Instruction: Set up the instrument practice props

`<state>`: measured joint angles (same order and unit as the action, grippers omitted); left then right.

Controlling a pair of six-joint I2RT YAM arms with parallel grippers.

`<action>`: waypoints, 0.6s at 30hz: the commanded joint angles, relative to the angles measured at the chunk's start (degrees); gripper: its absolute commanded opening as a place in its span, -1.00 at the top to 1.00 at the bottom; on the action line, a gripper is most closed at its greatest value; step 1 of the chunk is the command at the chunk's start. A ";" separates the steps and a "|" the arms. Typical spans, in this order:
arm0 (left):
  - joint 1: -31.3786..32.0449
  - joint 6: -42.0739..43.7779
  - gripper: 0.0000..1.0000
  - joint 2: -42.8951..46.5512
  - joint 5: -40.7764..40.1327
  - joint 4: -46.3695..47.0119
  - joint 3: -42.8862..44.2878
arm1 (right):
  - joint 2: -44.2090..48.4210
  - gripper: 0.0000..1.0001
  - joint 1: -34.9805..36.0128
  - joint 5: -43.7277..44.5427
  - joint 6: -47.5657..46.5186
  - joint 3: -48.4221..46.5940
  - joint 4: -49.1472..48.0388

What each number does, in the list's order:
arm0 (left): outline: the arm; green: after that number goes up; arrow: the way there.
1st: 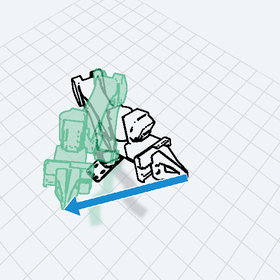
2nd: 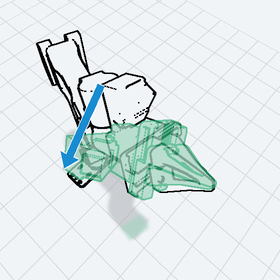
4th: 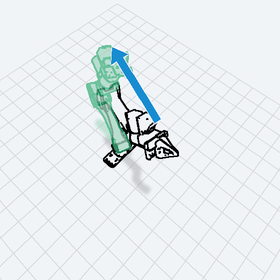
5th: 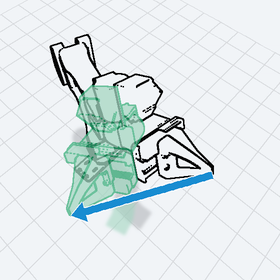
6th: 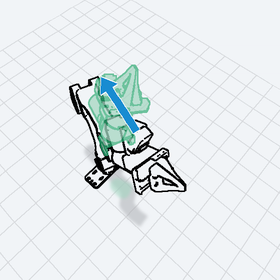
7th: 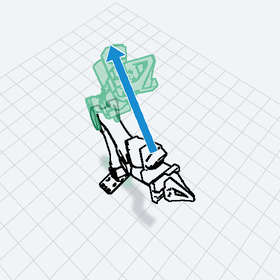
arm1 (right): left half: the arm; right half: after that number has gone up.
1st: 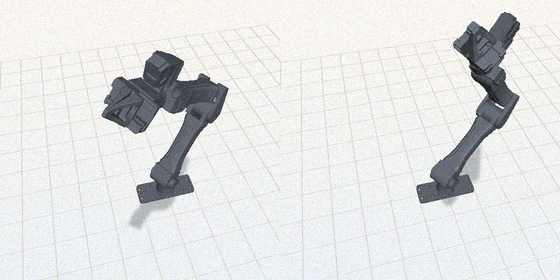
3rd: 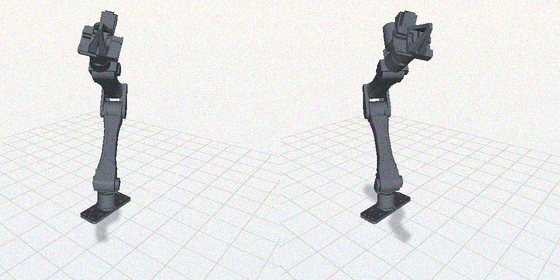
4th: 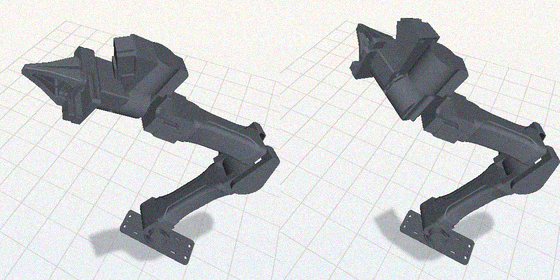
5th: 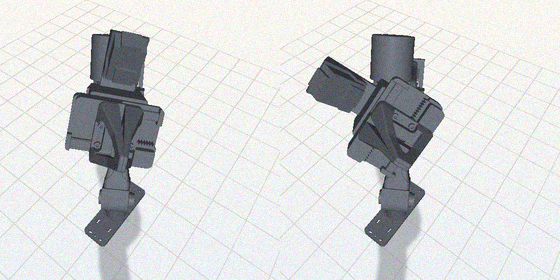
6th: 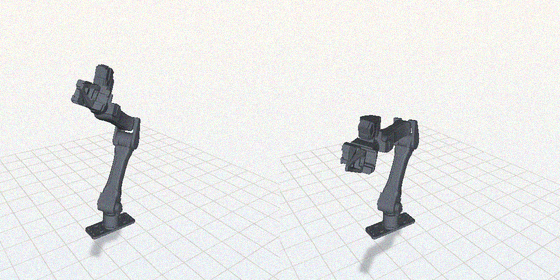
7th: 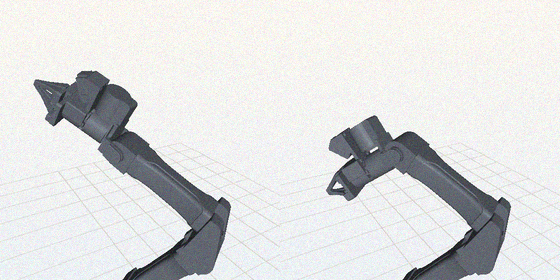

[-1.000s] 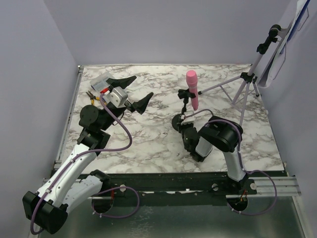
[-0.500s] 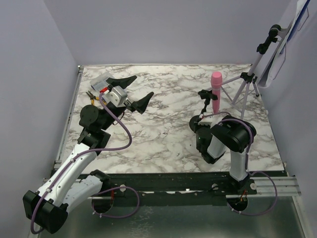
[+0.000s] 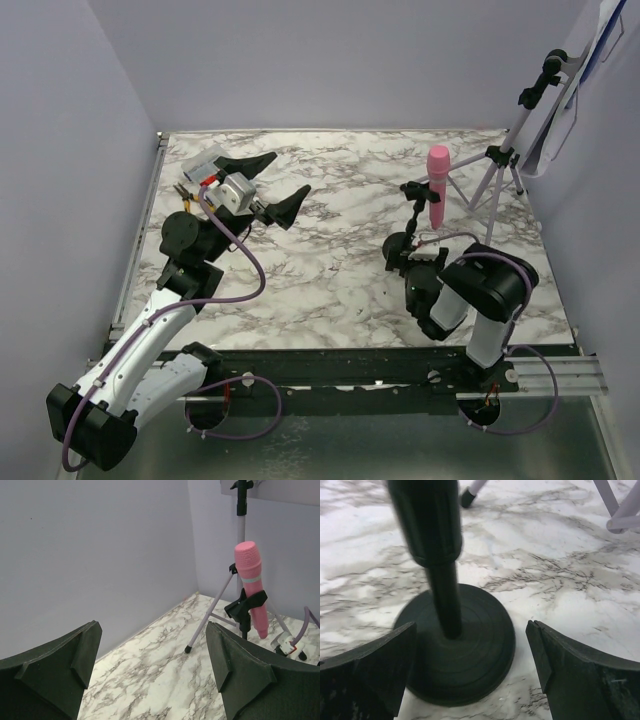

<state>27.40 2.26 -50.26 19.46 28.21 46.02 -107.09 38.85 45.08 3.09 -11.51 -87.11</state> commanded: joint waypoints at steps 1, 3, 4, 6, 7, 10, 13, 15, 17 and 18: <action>0.19 -1.21 -0.86 0.07 0.80 1.50 -0.71 | 8.87 -0.99 3.20 -1.16 4.34 2.37 0.71; 0.20 -1.30 -0.86 0.12 0.94 1.46 -0.66 | 15.14 -0.99 4.02 -1.24 9.47 2.95 11.10; 0.20 -1.28 -0.85 0.20 0.88 1.50 -0.62 | 19.05 -0.99 4.25 -1.37 13.00 3.07 16.86; 0.20 -1.30 -0.85 0.25 0.86 1.52 -0.59 | 26.76 -0.99 4.34 -2.34 19.73 2.73 30.69; 0.20 -1.37 -0.86 0.21 0.91 1.49 -0.65 | 31.32 -0.99 4.41 -3.30 21.87 2.47 37.60; 0.19 -1.97 -0.85 0.33 1.14 1.50 -0.49 | 43.76 -0.99 4.46 -6.25 29.93 1.19 56.32; 0.20 -2.00 -0.86 0.34 1.06 1.50 -0.31 | 56.64 -0.99 4.48 -13.84 29.39 0.47 64.59; 0.20 -3.94 -0.86 0.32 0.18 1.50 -0.14 | 63.76 -0.99 4.46 -14.77 31.46 -2.17 74.48; 0.20 -5.09 -0.87 0.71 -1.32 1.50 0.10 | 70.14 -0.99 4.51 -16.28 31.35 -5.16 82.45; 0.20 -5.76 -0.89 1.04 -1.97 1.50 0.24 | 73.08 -0.99 4.48 -16.76 31.16 -6.60 85.67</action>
<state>27.40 -0.12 -50.26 19.62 28.23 46.02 -42.92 43.07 33.63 30.65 -12.43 -23.90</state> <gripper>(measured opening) 0.933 0.995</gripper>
